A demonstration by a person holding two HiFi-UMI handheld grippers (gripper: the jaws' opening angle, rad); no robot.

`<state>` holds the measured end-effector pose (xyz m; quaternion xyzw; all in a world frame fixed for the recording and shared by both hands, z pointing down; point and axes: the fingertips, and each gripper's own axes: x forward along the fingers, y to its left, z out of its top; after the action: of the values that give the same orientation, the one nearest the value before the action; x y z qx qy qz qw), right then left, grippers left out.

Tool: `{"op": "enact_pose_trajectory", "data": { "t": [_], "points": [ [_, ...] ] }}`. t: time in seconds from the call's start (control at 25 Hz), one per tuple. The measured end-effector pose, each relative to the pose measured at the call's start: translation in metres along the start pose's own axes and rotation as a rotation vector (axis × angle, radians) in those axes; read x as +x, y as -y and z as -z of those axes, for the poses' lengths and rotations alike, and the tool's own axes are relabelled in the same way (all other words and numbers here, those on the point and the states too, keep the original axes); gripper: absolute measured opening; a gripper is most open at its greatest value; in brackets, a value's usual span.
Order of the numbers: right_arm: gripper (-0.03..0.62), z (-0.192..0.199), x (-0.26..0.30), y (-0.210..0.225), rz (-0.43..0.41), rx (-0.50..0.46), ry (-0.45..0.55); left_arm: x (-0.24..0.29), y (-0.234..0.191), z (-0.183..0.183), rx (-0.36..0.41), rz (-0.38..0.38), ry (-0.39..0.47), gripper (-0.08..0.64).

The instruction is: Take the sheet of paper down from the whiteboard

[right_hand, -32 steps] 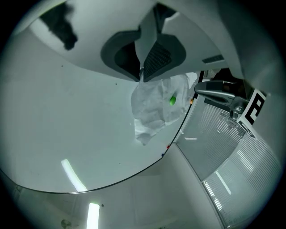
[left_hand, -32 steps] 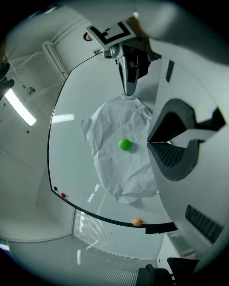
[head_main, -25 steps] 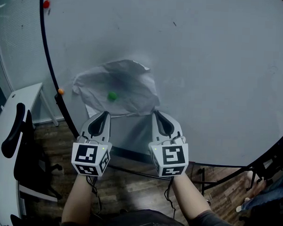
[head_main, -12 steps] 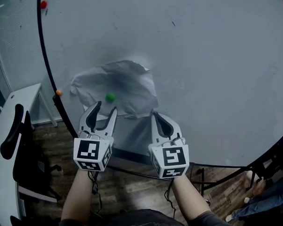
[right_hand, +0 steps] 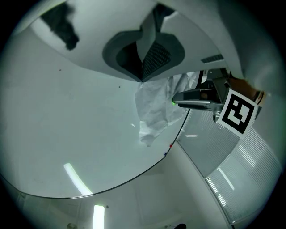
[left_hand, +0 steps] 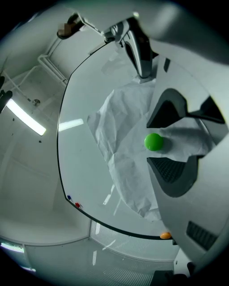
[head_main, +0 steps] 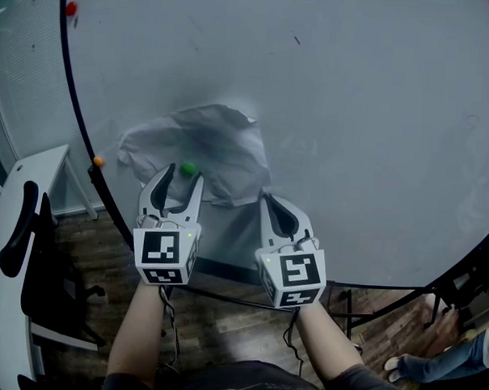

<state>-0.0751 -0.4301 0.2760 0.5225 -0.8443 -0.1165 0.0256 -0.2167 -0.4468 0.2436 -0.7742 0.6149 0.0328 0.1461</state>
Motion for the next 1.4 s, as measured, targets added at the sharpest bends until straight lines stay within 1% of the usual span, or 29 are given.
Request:
{"op": "enact_pose_trajectory", "data": {
  "t": [0.24,0.4,0.6,0.88,1.16,1.28,1.4],
  "points": [
    [0.023,0.000,0.001,0.000,-0.001,-0.001,0.001,0.005,0.000,-0.001,-0.001,-0.005,-0.004,0.207],
    [0.023,0.000,0.001,0.000,-0.003,-0.003,-0.001,0.006,0.002,0.000,0.004,0.001,-0.004,0.162],
    [0.023,0.001,0.001,0.000,-0.004,0.000,0.000,0.006,0.002,0.000,-0.003,0.014,0.001,0.127],
    [0.021,0.002,0.000,-0.001,-0.003,0.001,-0.002,0.005,0.001,0.001,-0.009,0.026,-0.009,0.126],
    [0.021,0.002,-0.006,0.000,0.022,0.014,0.003,-0.005,-0.004,0.004,-0.020,0.030,-0.004,0.126],
    [0.021,0.007,-0.011,-0.003,0.022,0.010,-0.019,-0.016,-0.007,0.011,-0.030,0.032,-0.014,0.126],
    [0.021,0.021,-0.015,-0.010,0.017,-0.011,-0.062,-0.030,-0.012,0.028,-0.050,0.032,-0.041,0.126]
  ]
}}
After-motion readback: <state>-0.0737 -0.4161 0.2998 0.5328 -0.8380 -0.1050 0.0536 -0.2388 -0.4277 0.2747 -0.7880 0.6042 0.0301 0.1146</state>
